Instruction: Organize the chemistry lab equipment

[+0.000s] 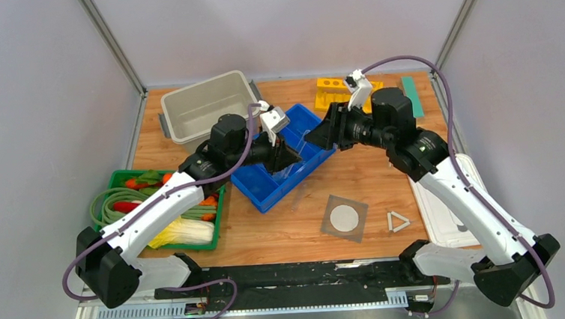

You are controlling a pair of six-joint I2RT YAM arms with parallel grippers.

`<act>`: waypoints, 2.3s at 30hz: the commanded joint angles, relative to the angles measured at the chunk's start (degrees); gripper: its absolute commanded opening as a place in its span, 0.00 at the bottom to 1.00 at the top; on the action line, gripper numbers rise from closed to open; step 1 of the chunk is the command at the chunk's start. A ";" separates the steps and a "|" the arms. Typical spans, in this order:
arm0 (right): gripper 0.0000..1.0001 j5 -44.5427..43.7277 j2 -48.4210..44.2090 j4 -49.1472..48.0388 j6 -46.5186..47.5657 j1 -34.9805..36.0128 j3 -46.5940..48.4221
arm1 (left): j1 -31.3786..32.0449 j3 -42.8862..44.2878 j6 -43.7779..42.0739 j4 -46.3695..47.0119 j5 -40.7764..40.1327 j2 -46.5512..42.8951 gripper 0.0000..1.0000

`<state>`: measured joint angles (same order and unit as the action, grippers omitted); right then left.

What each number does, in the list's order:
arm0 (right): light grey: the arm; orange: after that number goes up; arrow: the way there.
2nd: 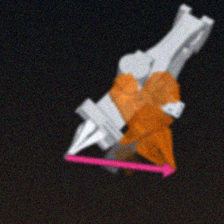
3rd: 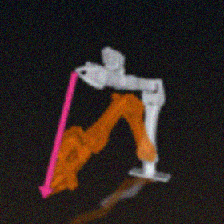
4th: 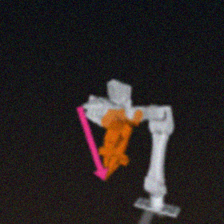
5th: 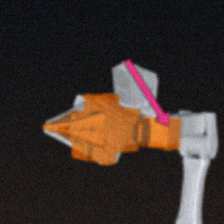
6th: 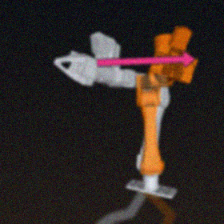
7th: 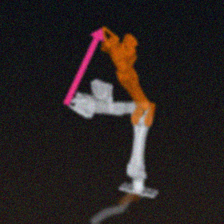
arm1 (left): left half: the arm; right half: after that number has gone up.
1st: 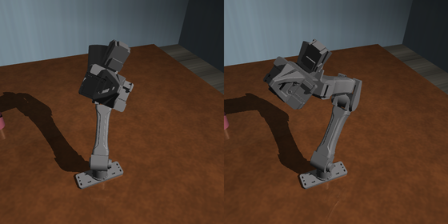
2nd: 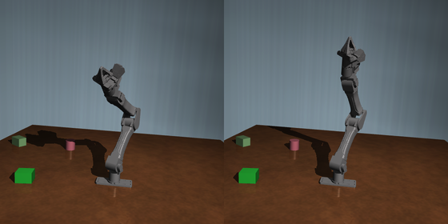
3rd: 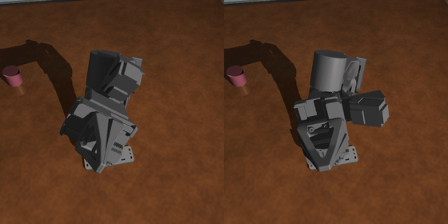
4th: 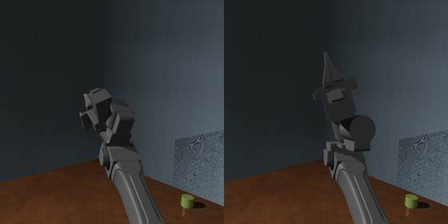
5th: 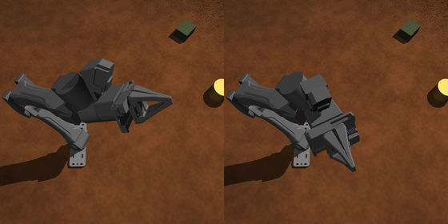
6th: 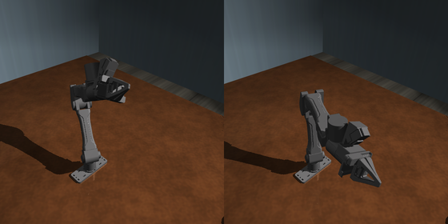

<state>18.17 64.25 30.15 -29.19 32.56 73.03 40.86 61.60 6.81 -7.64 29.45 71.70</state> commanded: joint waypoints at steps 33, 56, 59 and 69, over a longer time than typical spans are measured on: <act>0.19 -21.56 3.95 -3.61 11.41 -0.30 4.48 | 1.06 7.65 -6.54 -13.80 -3.78 1.08 0.76; 0.20 -39.71 26.71 -24.17 25.94 -21.65 12.74 | 1.06 -7.99 -9.80 -16.97 -40.52 -27.31 0.77; 0.20 -37.69 29.43 -23.12 24.71 -22.97 14.85 | 1.06 -7.82 -9.97 -16.97 -41.58 -27.58 0.77; 0.21 -33.12 35.94 -25.76 23.48 -24.47 16.88 | 1.06 -7.55 -10.24 -17.32 -40.88 -26.70 0.75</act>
<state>-16.97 98.26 8.56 -4.71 8.78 87.18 41.65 53.25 -2.50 -26.98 -10.85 44.95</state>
